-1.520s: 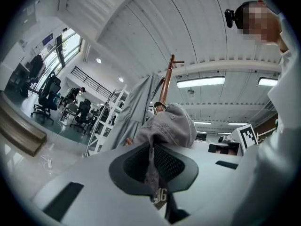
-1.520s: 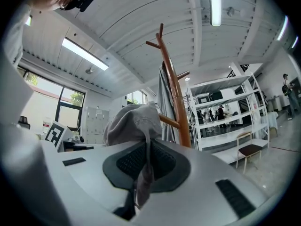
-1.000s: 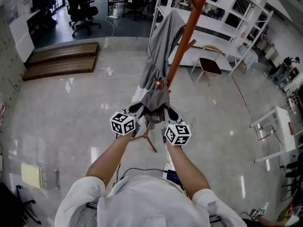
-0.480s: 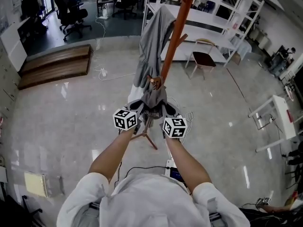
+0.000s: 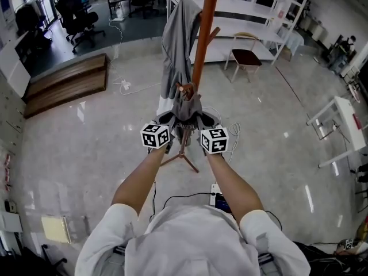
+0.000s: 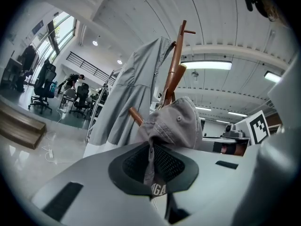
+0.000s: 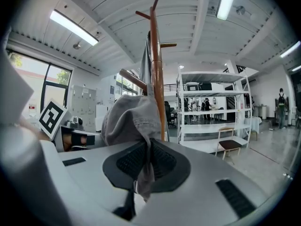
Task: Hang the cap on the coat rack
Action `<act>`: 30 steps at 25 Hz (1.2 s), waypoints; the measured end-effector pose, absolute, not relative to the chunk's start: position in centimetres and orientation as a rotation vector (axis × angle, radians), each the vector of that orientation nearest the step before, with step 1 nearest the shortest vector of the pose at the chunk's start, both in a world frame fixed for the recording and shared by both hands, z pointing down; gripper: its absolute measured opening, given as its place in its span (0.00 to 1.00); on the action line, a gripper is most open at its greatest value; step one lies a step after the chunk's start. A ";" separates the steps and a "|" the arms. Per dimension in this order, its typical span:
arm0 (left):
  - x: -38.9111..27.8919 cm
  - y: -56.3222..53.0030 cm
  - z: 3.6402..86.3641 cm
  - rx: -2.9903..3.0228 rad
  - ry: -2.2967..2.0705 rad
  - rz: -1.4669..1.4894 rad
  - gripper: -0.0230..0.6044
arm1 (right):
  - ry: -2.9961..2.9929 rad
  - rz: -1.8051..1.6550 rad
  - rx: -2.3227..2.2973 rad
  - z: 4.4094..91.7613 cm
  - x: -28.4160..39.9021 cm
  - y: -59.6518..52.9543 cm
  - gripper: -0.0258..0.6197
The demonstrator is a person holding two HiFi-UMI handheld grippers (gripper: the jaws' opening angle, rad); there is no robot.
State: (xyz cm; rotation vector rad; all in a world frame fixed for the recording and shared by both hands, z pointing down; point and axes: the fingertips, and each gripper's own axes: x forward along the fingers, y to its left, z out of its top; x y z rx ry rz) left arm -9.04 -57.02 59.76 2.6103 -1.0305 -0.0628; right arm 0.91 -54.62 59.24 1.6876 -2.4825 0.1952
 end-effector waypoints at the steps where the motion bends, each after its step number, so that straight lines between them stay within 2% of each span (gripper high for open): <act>1: -9.0 -57.1 59.7 2.612 -1.035 -0.053 0.08 | -2.473 0.177 1.673 59.2 1.0 -54.7 0.09; 8: -10.0 -56.3 60.1 2.616 -1.080 -0.022 0.08 | -2.484 0.135 1.646 58.9 1.5 -53.9 0.09; 22: -13.4 -47.9 58.5 2.587 -1.167 -0.233 0.12 | -2.621 0.154 1.584 57.5 4.4 -45.4 0.09; 30: -11.5 -39.4 58.2 2.653 -1.083 -0.160 0.11 | -2.715 0.181 1.600 55.3 6.5 -38.6 0.09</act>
